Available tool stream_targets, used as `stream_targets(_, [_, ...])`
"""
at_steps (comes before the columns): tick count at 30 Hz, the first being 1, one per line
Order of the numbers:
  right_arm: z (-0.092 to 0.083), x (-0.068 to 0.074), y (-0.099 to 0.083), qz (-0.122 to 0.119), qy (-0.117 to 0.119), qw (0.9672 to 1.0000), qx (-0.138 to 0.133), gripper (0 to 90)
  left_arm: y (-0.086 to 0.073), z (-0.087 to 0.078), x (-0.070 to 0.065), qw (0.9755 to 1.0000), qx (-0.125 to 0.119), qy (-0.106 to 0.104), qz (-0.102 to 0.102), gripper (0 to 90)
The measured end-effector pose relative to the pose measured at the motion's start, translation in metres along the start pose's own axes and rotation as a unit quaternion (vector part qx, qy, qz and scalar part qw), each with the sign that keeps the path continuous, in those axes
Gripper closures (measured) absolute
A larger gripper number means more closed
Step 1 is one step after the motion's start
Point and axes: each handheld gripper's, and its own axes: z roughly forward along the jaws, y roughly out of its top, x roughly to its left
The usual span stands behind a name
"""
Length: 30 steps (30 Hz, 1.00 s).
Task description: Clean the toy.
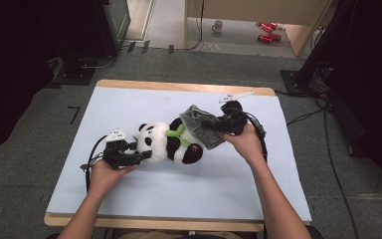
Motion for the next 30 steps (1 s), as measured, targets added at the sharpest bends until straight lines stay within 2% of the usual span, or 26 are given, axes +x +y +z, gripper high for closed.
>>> stream_targets(7, [0.032,0.020,0.031,-0.031,0.019,0.9992,0.019,78.9,-0.001,0.000,-0.001,1.0000,-0.002,0.003,0.003,34.7])
stream_targets(10, [0.046,0.027,0.039,-0.035,0.028,0.9987,0.027,78.8,-0.002,0.000,-0.002,1.0000,-0.005,0.003,0.004,34.7])
stream_targets(14, [0.067,0.032,0.042,-0.032,0.028,0.9979,0.049,78.5,-0.003,0.000,-0.002,1.0000,-0.005,0.005,0.006,34.6])
stream_targets(16, [0.076,0.032,0.037,-0.034,0.021,0.9967,0.070,78.0,-0.004,0.000,-0.004,0.9999,-0.002,0.009,0.008,34.7])
stream_targets(17, [0.079,0.031,0.034,-0.034,0.023,0.9966,0.071,77.6,-0.004,0.000,-0.004,0.9999,-0.001,0.011,0.008,34.7])
stream_targets(20, [0.077,0.025,0.025,-0.020,0.031,0.9977,0.056,77.3,-0.003,0.001,-0.005,0.9999,0.001,0.014,-0.010,35.0])
stream_targets(22, [0.073,0.022,0.021,-0.015,0.030,0.9981,0.051,77.5,-0.003,0.002,-0.005,0.9998,0.004,0.017,-0.012,35.3])
stream_targets(27, [0.062,0.019,0.012,-0.020,0.031,0.9985,0.040,77.9,-0.003,0.002,-0.005,0.9997,0.008,0.016,-0.018,35.5])
stream_targets(30, [0.053,0.017,0.006,-0.023,0.023,0.9986,0.043,78.1,-0.004,0.002,-0.005,0.9995,0.008,0.015,-0.026,35.5])
